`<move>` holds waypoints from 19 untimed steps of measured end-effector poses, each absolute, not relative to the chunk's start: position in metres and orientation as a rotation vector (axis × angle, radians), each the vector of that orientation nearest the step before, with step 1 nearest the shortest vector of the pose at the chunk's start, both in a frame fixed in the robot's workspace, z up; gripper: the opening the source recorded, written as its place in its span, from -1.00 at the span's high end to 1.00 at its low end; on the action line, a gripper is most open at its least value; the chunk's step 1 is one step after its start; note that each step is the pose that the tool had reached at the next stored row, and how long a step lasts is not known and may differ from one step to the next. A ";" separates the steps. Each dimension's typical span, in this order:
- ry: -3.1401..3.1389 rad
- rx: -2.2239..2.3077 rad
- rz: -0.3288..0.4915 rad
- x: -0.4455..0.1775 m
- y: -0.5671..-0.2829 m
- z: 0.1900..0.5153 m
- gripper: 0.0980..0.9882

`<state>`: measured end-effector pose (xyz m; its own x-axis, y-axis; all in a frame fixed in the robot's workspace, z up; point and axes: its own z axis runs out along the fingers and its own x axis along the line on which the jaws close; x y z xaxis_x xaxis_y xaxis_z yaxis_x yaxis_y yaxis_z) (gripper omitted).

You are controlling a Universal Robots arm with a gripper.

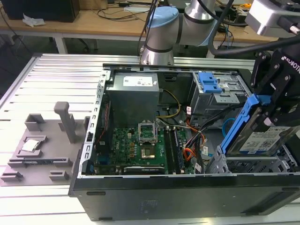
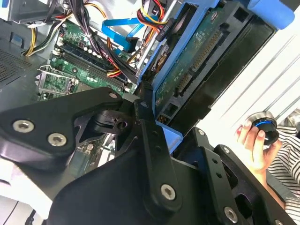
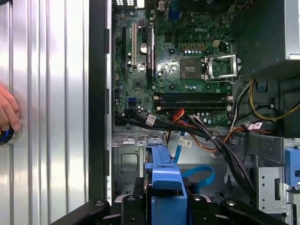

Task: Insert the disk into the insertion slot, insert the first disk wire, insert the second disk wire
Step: 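Insert the disk into the insertion slot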

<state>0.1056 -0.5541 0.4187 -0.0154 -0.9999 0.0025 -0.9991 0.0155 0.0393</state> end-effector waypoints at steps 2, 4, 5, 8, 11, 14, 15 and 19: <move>-2.218 2.183 -0.041 0.106 -0.554 0.417 0.39; -2.217 2.183 -0.041 0.106 -0.554 0.416 0.39; -2.217 2.183 -0.041 0.106 -0.554 0.415 0.39; -2.217 2.183 -0.041 0.106 -0.554 0.413 0.39; -2.217 2.183 -0.041 0.106 -0.554 0.411 0.39; -2.217 2.183 -0.041 0.106 -0.554 0.409 0.39; -2.217 2.183 -0.041 0.106 -0.554 0.409 0.39; -2.217 2.183 -0.041 0.106 -0.554 0.407 0.39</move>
